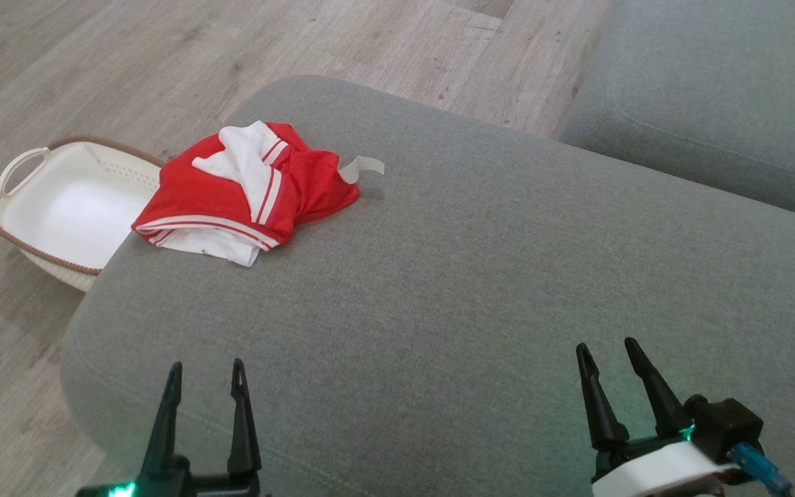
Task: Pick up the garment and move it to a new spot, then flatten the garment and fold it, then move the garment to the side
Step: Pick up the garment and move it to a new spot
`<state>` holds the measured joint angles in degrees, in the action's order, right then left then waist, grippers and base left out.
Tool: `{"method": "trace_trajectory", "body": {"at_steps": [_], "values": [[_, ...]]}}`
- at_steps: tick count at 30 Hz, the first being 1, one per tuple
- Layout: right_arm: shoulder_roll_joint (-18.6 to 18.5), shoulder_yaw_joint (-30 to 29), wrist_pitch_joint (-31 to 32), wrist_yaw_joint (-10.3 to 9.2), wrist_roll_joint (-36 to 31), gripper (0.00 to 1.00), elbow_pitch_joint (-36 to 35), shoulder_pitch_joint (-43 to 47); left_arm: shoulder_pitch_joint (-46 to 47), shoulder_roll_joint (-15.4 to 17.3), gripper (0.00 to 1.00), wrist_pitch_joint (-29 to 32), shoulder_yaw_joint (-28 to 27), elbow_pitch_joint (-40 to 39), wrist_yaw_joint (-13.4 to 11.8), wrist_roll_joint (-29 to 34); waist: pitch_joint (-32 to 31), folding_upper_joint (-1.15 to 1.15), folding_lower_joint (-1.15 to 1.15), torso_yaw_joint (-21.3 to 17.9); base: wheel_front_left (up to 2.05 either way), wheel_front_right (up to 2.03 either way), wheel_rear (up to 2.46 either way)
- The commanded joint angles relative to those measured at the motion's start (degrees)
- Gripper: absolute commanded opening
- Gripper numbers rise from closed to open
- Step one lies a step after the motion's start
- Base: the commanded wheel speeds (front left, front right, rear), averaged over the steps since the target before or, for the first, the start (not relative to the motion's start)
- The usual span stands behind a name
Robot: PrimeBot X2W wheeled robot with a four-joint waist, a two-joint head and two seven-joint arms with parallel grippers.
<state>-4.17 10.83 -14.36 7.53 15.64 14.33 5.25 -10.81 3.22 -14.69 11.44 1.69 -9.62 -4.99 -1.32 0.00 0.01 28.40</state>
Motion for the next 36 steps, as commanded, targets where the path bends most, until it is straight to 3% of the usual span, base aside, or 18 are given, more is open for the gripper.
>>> {"method": "trace_trajectory", "body": {"at_steps": [1,10,15,19,20,24,30,36], "values": [[-1.1,1.3,-0.6,-0.04,0.4,1.0,-1.6,-2.8,3.5,-0.3,1.0,-0.3,-2.2,-2.0,-0.2,0.5,0.1,0.0,-0.01,0.1,0.0,0.0,0.0],[-3.0,-2.7,-0.6,-0.04,-1.3,1.0,-3.3,0.8,14.8,1.9,1.0,-0.3,-6.0,-2.5,2.2,1.3,1.4,0.0,-0.01,1.2,0.0,0.0,0.0],[-6.2,-5.1,-0.6,-0.04,-3.2,1.0,-6.4,0.9,26.2,5.3,1.0,-0.3,-7.1,1.4,5.3,1.5,7.9,0.0,-0.01,0.5,0.0,0.0,0.0],[-10.9,-5.4,-0.6,-0.04,-4.0,1.0,-8.1,-1.9,39.1,8.3,1.0,4.1,-7.1,7.7,8.2,1.5,13.4,0.0,-0.01,-0.7,0.0,0.0,0.0],[-13.1,-5.6,-0.4,-0.04,-4.1,1.0,-9.0,-3.5,45.5,9.3,1.0,7.7,-6.4,11.6,9.9,1.4,15.6,0.0,-0.01,-1.4,0.0,0.0,0.0],[-16.8,-6.8,1.6,-0.04,-3.9,1.0,-12.0,-6.1,56.9,9.4,1.0,14.3,-6.1,22.2,12.8,-0.7,19.6,0.0,-0.01,-2.8,0.0,0.0,0.0],[-20.5,-6.7,5.0,-0.04,-4.0,1.0,-16.9,-8.7,66.6,9.3,1.0,23.3,-7.4,40.7,13.5,-3.8,24.4,0.0,-0.01,-5.8,0.0,0.0,0.0],[-21.9,-6.2,6.6,-0.04,-4.2,1.0,-20.5,-9.2,69.1,9.2,1.0,25.8,-9.0,51.9,12.9,-6.1,27.1,0.0,-0.01,-7.5,0.0,0.0,0.0]]}}
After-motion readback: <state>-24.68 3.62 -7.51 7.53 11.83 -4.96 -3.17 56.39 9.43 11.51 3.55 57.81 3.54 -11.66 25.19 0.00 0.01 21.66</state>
